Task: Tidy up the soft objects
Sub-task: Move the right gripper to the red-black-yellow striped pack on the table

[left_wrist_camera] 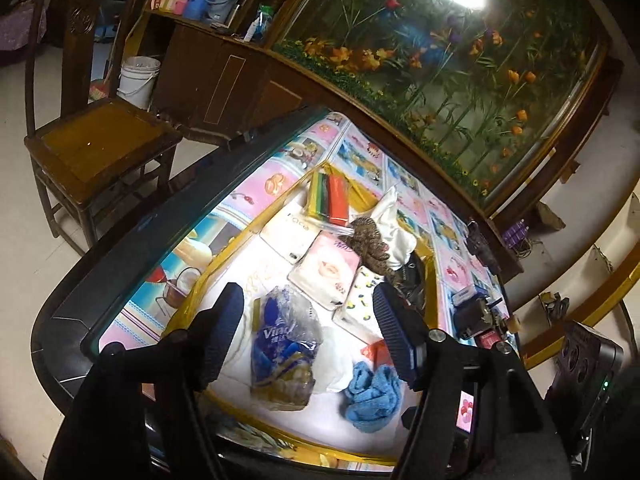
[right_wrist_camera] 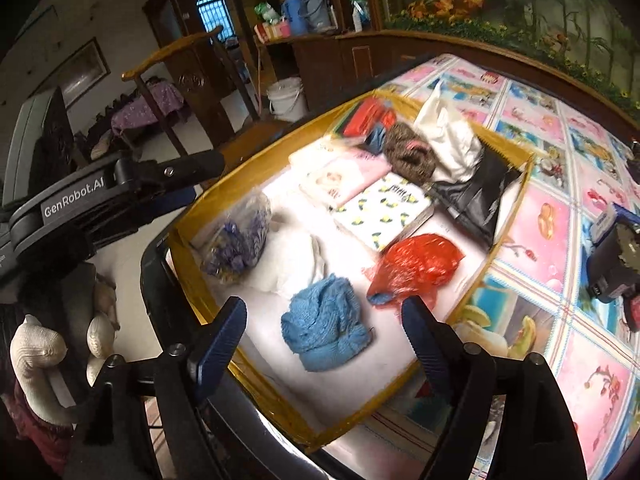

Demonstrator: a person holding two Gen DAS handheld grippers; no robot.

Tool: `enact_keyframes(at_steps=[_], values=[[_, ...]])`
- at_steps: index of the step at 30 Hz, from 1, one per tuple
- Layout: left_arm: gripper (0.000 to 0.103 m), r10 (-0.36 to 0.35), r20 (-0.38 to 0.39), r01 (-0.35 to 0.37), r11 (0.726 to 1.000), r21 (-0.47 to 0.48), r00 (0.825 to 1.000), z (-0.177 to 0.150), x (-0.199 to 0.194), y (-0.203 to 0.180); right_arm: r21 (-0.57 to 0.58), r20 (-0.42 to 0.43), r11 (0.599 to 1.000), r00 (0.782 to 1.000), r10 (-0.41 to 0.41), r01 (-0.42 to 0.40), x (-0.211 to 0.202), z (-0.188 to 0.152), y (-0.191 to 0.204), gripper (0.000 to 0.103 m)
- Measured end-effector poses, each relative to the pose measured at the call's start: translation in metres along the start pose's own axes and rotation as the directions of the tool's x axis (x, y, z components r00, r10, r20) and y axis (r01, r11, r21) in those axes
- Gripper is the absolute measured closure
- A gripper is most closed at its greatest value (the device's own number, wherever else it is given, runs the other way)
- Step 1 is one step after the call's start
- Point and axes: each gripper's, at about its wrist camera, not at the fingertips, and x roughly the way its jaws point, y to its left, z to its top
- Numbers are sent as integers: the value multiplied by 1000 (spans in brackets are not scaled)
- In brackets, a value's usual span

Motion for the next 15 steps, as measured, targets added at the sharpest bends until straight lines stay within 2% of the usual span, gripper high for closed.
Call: enact_keyframes(at_steps=[8, 15], values=[[37, -30, -36, 32, 998, 62, 999, -10, 7, -30, 113, 40, 994, 999, -6, 2, -17, -14, -37, 18], [37, -30, -93, 41, 992, 117, 995, -23, 18, -62, 250, 80, 968, 997, -16, -5, -37, -28, -86, 17]])
